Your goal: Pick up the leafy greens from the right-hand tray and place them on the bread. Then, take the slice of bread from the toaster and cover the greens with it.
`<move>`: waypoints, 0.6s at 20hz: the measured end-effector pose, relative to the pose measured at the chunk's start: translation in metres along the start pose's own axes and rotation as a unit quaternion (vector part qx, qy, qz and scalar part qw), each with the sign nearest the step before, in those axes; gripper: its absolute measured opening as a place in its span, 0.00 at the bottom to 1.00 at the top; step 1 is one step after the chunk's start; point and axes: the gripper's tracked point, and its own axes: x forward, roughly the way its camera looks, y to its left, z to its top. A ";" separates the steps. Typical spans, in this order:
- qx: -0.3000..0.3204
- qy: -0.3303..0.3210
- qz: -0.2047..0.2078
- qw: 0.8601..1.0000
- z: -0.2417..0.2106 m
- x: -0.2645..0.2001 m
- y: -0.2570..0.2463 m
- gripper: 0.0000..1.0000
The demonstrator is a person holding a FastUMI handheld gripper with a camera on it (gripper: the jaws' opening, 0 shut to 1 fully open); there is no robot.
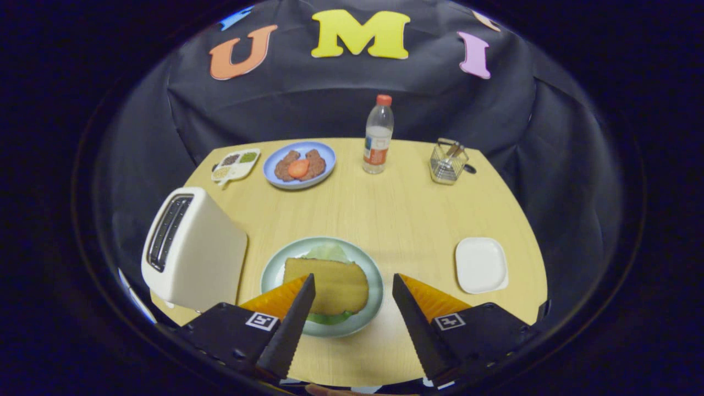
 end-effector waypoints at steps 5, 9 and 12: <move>-0.003 -0.150 0.000 0.989 0.061 -0.086 -0.019 0.96; -0.010 -0.266 -0.006 0.964 0.095 -0.166 -0.043 0.96; 0.004 -0.336 0.001 0.942 0.104 -0.225 -0.062 0.96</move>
